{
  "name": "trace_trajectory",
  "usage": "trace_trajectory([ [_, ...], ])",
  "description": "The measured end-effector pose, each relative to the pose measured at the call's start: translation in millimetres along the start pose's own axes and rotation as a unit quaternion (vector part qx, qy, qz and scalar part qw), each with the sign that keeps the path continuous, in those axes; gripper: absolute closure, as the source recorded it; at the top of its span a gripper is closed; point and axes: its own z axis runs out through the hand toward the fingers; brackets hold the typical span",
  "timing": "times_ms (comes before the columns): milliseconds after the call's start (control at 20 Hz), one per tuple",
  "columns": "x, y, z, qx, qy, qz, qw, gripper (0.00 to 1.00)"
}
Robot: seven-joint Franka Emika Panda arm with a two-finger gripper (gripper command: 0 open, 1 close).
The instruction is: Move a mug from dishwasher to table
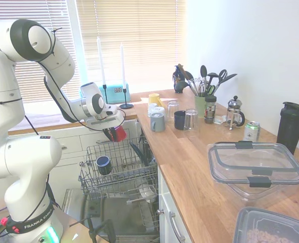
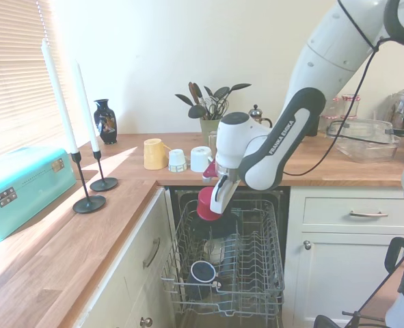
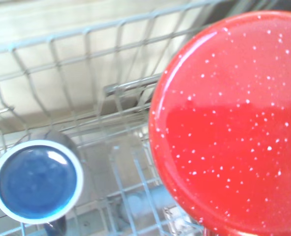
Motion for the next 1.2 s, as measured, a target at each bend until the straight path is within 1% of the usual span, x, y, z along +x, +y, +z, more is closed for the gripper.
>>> trace_trajectory([
  [250, 14, 34, -30, 0.011, 0.005, 0.032, 0.9994, 1.0],
  [450, 22, 72, -44, 0.016, 0.008, 0.074, 0.9971, 1.0],
  [850, 37, 156, -51, 0.027, -0.008, 0.138, 0.99, 1.0],
  [1000, 42, 176, -50, 0.029, -0.012, 0.157, 0.9871, 1.0],
  [1200, 51, 191, -53, 0.027, -0.017, 0.176, 0.984, 1.0],
])
